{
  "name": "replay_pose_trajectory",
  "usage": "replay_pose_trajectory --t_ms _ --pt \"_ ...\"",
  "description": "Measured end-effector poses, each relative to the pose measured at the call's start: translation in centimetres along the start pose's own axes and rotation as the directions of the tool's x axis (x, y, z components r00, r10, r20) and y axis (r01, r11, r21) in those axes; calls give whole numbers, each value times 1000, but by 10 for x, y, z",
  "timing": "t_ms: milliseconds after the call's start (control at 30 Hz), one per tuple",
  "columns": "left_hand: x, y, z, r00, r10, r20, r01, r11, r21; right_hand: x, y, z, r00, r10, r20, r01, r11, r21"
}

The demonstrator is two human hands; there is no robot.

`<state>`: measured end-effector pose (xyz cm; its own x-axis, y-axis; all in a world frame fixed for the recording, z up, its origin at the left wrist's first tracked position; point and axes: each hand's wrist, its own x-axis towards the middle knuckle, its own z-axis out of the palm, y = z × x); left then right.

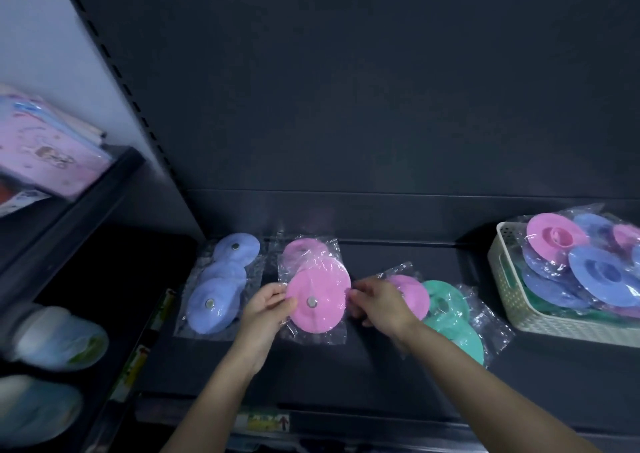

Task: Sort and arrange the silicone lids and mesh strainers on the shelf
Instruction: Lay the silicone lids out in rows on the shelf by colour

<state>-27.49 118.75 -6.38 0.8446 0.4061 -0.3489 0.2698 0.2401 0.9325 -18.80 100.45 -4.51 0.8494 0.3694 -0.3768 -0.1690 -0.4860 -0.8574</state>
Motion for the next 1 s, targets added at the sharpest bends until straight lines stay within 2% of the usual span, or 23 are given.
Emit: replay_pose_trajectory --t_ms 100,233,367,500,633,733,833,900,1000 --pt "3 4 -4 991 58 -122 -42 990 135 5 -9 10 998 44 49 -51 987 154" --pt "17 6 -12 958 168 -233 -81 937 341 24 -16 22 997 78 -7 -77 989 124" --pt "25 12 -17 934 269 -237 -127 865 485 43 -19 29 991 122 -50 -117 987 109" --pt "31 10 -24 935 242 -259 -89 867 490 53 -21 30 990 100 -103 -88 989 116" --pt "32 7 -33 936 162 -312 -25 917 398 52 -29 18 972 -59 -227 81 993 91" --pt "33 9 -31 939 116 -324 -4 946 325 50 -34 5 920 -174 -353 183 983 -8" --pt "40 13 -20 954 107 -279 -27 961 275 51 -35 -4 853 -251 -458 205 967 -148" --pt "48 15 -12 964 94 -250 -13 951 309 50 -35 -7 829 -265 -493 196 963 -186" --pt "57 14 -6 964 142 -225 -3 852 523 47 -34 -8 808 -277 -520 190 958 -215"
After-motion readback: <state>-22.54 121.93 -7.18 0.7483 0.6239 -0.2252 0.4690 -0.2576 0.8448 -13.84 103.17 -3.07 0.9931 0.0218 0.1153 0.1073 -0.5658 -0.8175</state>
